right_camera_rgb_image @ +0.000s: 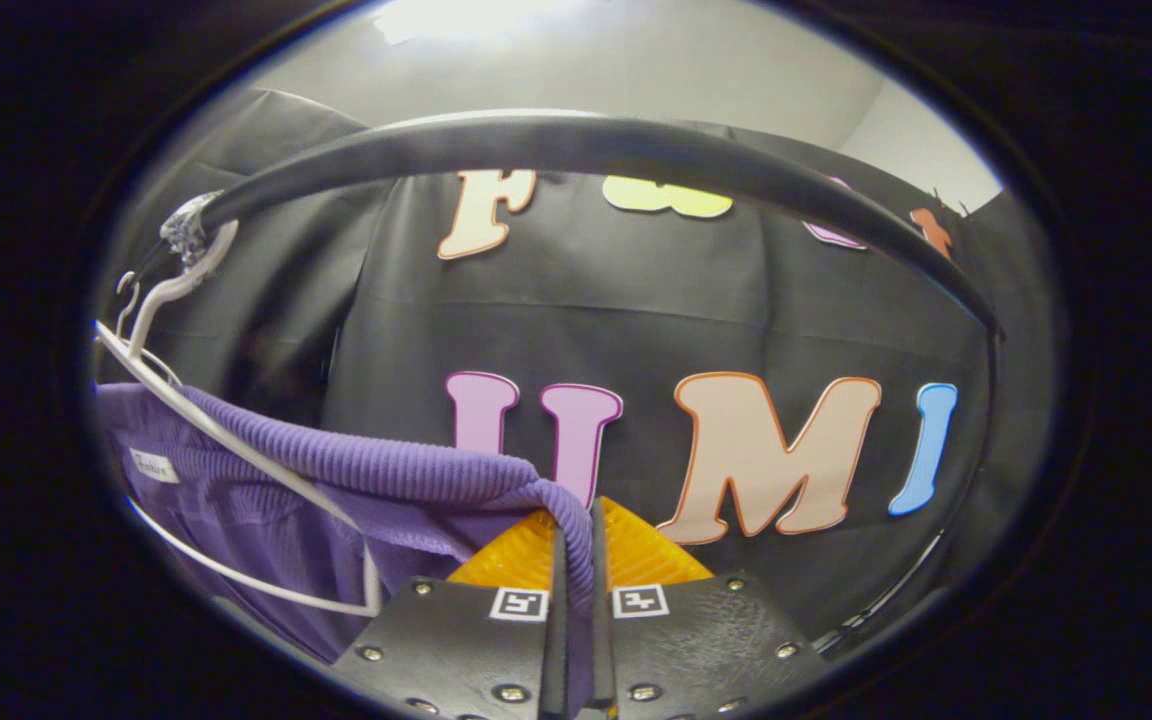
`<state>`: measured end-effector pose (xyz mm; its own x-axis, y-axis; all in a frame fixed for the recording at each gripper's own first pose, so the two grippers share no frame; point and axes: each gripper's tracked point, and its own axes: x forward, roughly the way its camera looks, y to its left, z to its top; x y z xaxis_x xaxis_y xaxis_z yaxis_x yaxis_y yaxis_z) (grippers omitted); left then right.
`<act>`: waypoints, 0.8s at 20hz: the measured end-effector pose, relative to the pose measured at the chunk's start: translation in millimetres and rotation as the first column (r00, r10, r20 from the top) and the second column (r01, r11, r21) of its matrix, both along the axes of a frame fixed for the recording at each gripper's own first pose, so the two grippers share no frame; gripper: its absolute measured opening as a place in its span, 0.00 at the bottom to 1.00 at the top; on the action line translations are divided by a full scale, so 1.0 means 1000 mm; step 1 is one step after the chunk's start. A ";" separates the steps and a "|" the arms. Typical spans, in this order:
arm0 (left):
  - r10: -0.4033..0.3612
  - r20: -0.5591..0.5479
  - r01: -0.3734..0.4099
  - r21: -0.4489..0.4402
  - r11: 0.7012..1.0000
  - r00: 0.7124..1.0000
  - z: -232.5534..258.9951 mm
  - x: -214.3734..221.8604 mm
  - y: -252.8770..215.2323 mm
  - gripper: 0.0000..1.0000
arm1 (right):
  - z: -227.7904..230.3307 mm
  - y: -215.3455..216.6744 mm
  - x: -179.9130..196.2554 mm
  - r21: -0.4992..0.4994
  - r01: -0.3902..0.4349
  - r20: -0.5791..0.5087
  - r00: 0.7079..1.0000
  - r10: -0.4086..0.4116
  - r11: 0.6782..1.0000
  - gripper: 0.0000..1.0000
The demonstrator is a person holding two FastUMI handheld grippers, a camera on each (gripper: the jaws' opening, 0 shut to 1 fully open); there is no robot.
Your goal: Grasp the clothes on the hanger with both hands and then place them into the laundry hamper below.
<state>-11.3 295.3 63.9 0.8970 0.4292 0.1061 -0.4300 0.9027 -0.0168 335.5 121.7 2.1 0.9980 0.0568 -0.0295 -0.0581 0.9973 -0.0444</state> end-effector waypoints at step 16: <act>-0.036 -0.069 0.036 -0.001 0.999 0.997 -0.043 0.018 -0.037 0.00 | -0.079 -0.035 -0.014 -0.072 0.054 -0.126 0.990 -0.063 0.996 0.09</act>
<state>6.7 258.1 21.0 0.9170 0.3965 0.0436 -0.3974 0.9176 0.0123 322.0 86.2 -77.0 0.9872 -0.0083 -0.1594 -0.0091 0.9941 -0.1080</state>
